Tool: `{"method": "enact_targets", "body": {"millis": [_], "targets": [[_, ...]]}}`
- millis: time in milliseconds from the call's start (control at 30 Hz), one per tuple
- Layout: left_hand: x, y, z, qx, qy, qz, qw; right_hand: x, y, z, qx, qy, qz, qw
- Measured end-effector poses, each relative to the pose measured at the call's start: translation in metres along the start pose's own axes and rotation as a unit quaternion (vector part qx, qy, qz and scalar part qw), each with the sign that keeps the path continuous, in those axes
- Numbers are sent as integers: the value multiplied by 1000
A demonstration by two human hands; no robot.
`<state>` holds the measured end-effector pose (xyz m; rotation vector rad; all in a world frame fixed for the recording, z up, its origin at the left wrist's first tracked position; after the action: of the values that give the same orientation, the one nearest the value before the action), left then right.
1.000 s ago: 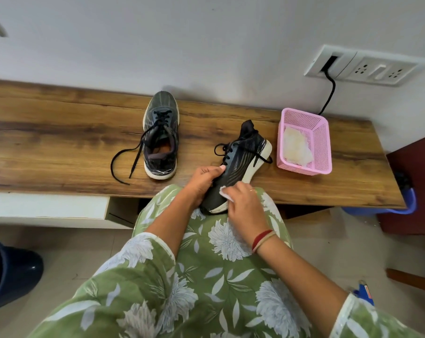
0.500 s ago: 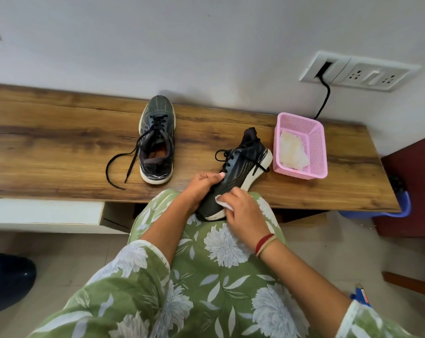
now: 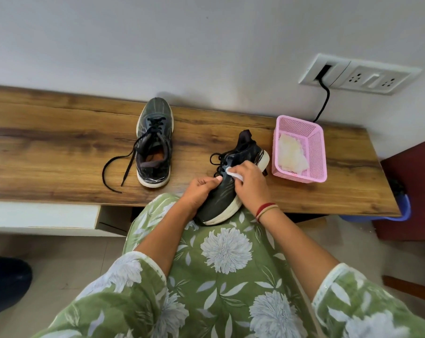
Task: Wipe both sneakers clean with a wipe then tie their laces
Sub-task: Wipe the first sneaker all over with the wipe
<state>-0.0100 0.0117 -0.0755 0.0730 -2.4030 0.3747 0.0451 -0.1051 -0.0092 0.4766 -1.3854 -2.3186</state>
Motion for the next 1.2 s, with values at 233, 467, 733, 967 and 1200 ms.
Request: {"method": "enact_targets", "body": {"millis": [233, 467, 733, 967, 1200], "targets": [[2, -2, -1, -4, -9, 2, 1000, 23, 2, 5, -72, -40, 11, 997], [-1, -1, 1, 6, 1, 5, 1000, -6, 25, -20, -73, -76, -61, 993], [-3, -1, 2, 2, -3, 1, 1000, 27, 1, 3, -67, -50, 10, 996], [-4, -2, 2, 12, 7, -6, 1000, -8, 19, -9, -45, -55, 10, 997], [-4, 0, 2, 20, 14, -10, 1000, 29, 2, 4, -93, -57, 34, 993]]}}
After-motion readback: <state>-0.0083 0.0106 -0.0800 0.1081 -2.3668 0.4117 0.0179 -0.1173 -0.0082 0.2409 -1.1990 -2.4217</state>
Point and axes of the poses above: each hand's wrist, its own x-axis away from the middle knuckle, its own y-axis out of the back of the hand, z = x × y, the point moved 6 cm from there along -x, towards the middle knuckle, and after that the axes turned 9 degrees about y, right-handed, at the moved point
